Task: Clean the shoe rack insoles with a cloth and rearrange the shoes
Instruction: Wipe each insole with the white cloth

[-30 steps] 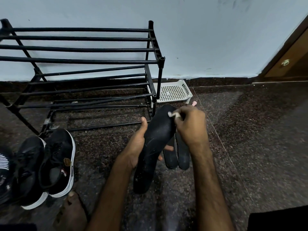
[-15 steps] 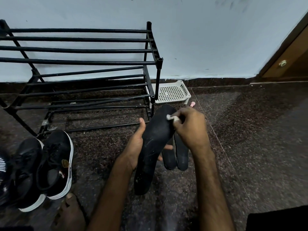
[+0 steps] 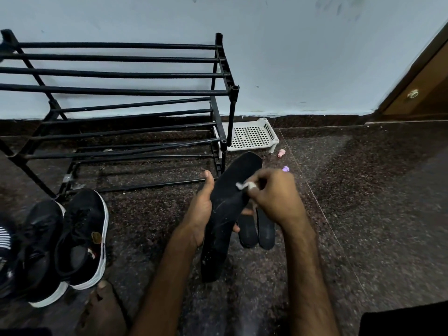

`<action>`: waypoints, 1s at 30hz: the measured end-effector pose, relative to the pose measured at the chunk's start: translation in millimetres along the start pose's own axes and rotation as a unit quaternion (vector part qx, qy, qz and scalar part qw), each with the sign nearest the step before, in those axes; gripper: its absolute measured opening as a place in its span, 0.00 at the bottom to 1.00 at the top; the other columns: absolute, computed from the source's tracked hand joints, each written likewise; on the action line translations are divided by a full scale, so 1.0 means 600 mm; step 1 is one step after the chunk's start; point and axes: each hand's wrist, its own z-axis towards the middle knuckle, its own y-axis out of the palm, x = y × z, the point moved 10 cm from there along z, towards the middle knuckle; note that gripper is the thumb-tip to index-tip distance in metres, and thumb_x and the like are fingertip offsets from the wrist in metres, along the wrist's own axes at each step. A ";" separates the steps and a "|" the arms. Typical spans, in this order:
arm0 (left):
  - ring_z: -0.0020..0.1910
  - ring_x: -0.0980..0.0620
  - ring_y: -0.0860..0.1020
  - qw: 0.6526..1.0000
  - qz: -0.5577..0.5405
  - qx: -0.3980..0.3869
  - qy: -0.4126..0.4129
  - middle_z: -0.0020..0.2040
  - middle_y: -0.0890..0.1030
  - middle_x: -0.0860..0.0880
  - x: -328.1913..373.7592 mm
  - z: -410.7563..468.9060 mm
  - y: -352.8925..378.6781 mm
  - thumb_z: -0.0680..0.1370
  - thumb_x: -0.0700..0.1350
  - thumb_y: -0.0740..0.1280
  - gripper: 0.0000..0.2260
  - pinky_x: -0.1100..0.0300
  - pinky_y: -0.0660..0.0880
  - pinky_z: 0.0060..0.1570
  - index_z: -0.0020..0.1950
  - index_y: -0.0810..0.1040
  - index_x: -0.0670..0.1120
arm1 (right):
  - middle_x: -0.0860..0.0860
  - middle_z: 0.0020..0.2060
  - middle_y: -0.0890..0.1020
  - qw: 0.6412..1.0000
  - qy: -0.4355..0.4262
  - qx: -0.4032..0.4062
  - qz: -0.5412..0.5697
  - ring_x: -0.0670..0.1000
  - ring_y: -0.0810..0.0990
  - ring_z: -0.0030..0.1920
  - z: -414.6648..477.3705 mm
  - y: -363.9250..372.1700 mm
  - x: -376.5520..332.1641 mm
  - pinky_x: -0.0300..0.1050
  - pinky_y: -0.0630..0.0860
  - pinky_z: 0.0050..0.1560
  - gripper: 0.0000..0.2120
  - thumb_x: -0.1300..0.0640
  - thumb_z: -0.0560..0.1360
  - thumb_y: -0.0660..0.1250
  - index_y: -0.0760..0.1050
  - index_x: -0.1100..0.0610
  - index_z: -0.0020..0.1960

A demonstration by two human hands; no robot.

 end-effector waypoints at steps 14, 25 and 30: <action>0.40 0.44 0.85 0.996 -0.047 0.073 -0.004 0.49 0.86 0.42 -0.009 0.008 -0.031 0.79 0.68 0.47 0.33 0.51 0.80 0.28 0.59 0.80 0.45 | 0.44 0.37 0.83 0.995 -0.007 0.054 0.088 0.38 0.79 0.34 -0.012 -0.005 0.000 0.26 0.72 0.35 0.06 0.62 0.72 0.74 0.84 0.53 0.46; 0.36 0.43 0.84 0.996 -0.059 0.068 -0.012 0.48 0.85 0.39 -0.014 0.015 -0.038 0.78 0.70 0.43 0.38 0.51 0.81 0.30 0.60 0.79 0.42 | 0.52 0.38 0.86 0.929 0.164 0.070 0.325 0.53 0.84 0.41 -0.021 0.033 0.100 0.62 0.81 0.50 0.04 0.60 0.71 0.75 0.82 0.53 0.43; 0.35 0.44 0.83 0.998 -0.041 0.041 -0.025 0.46 0.84 0.39 -0.020 0.012 -0.033 0.77 0.71 0.43 0.40 0.49 0.81 0.30 0.60 0.80 0.41 | 0.52 0.35 0.85 0.925 0.168 0.059 0.335 0.52 0.82 0.37 -0.024 0.063 0.088 0.59 0.80 0.46 0.07 0.53 0.65 0.77 0.81 0.50 0.41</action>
